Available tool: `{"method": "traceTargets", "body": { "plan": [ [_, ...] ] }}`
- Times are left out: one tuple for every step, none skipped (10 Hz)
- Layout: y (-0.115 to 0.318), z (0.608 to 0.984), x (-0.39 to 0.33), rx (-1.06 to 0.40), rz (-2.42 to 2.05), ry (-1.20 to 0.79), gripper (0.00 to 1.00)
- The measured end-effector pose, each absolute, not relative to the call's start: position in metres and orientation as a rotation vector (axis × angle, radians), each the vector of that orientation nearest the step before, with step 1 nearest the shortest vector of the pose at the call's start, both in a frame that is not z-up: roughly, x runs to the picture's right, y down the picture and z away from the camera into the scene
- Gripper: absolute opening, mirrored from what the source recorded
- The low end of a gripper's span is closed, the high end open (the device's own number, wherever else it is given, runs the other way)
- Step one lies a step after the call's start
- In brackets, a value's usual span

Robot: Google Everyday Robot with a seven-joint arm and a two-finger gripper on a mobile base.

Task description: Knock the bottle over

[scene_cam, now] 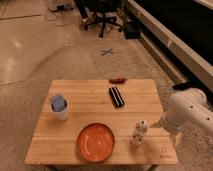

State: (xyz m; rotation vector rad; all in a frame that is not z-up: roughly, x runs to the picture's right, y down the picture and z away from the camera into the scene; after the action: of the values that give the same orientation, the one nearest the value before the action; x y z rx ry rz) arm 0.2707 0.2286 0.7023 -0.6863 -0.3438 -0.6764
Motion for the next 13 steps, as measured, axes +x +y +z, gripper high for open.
{"method": "traceTargets", "body": {
  "plan": [
    [0.235, 0.704, 0.264, -0.685, -0.691, -0.347, 0.77],
    [0.239, 0.707, 0.259, -0.684, -0.702, -0.348, 0.77],
    [0.242, 0.711, 0.249, -0.682, -0.715, -0.354, 0.77],
    [0.244, 0.714, 0.239, -0.682, -0.731, -0.362, 0.77],
    [0.244, 0.716, 0.231, -0.682, -0.739, -0.369, 0.77],
    [0.244, 0.718, 0.223, -0.682, -0.746, -0.378, 0.77],
    [0.241, 0.719, 0.209, -0.682, -0.759, -0.392, 0.77],
    [0.239, 0.718, 0.201, -0.684, -0.77, -0.397, 0.77],
    [0.234, 0.714, 0.195, -0.683, -0.781, -0.395, 0.77],
    [0.225, 0.709, 0.191, -0.669, -0.796, -0.381, 0.77],
    [0.216, 0.705, 0.191, -0.656, -0.801, -0.368, 0.77],
    [0.208, 0.7, 0.192, -0.644, -0.803, -0.355, 0.77],
    [0.201, 0.692, 0.193, -0.632, -0.805, -0.343, 0.77]
  ]
}}
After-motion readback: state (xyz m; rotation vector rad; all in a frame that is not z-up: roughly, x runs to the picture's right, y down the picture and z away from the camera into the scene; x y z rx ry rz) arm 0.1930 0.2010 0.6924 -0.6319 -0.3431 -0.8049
